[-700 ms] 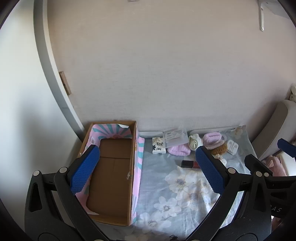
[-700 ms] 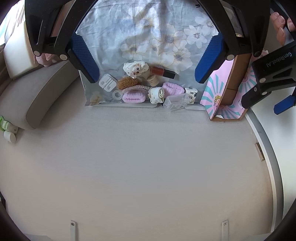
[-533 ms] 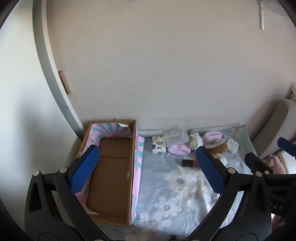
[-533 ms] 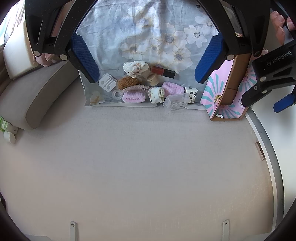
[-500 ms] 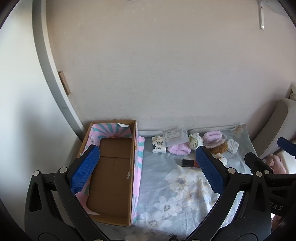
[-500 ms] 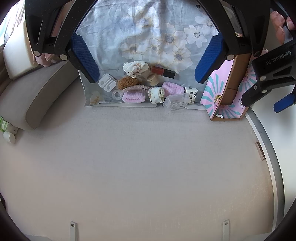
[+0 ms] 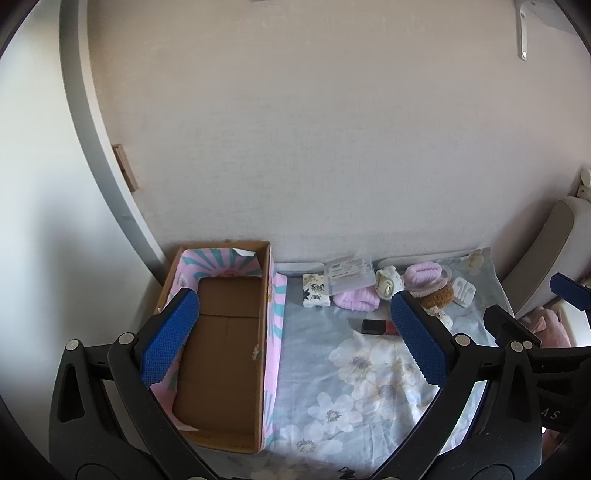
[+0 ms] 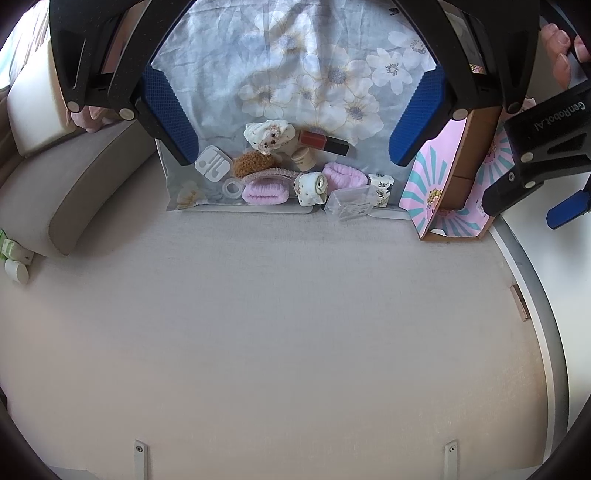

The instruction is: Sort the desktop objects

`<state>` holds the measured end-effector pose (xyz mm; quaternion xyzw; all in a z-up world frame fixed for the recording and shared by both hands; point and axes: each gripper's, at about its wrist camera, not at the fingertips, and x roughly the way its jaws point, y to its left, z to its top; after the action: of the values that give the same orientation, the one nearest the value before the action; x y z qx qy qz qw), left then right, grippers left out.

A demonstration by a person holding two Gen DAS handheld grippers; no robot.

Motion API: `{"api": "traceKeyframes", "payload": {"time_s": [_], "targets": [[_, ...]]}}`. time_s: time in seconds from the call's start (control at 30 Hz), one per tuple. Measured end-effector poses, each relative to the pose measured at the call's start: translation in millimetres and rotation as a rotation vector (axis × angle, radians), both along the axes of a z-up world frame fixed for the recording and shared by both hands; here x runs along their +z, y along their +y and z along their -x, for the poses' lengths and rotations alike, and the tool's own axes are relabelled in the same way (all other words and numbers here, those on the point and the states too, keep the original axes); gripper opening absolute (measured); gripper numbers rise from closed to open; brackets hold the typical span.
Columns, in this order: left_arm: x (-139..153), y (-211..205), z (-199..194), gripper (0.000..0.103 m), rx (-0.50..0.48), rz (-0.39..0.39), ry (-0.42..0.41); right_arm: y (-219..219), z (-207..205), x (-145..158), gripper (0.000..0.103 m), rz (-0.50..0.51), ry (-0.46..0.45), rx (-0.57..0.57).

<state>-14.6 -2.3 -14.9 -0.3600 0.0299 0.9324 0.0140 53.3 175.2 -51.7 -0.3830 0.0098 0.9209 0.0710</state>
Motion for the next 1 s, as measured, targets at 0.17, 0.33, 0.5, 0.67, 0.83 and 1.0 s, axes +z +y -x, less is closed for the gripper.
{"api": "traceKeyframes", "payload": {"time_s": [0.17, 0.33, 0.5, 0.67, 0.83, 1.0], "targets": [[0, 2, 2, 0.103, -0.010, 0.006, -0.004, -1, 1, 0, 0.103, 0.000, -0.004, 0.001], [-1, 3, 4, 0.103, -0.014, 0.004, -0.009, -1, 1, -1, 0.103, 0.003, -0.010, -0.004], [-1, 6, 5, 0.103, -0.019, 0.011, -0.008, -1, -2, 0, 0.103, 0.005, -0.011, -0.007], [-3, 10, 7, 0.103, -0.026, 0.013, -0.012, -1, -1, -1, 0.103, 0.009, -0.020, -0.008], [-8, 15, 12, 0.103, -0.028, 0.020, -0.032, -1, -1, -1, 0.103, 0.017, -0.029, -0.010], [-9, 22, 18, 0.103, -0.034, 0.024, -0.046, 5, 2, -4, 0.103, 0.033, -0.044, -0.016]]}}
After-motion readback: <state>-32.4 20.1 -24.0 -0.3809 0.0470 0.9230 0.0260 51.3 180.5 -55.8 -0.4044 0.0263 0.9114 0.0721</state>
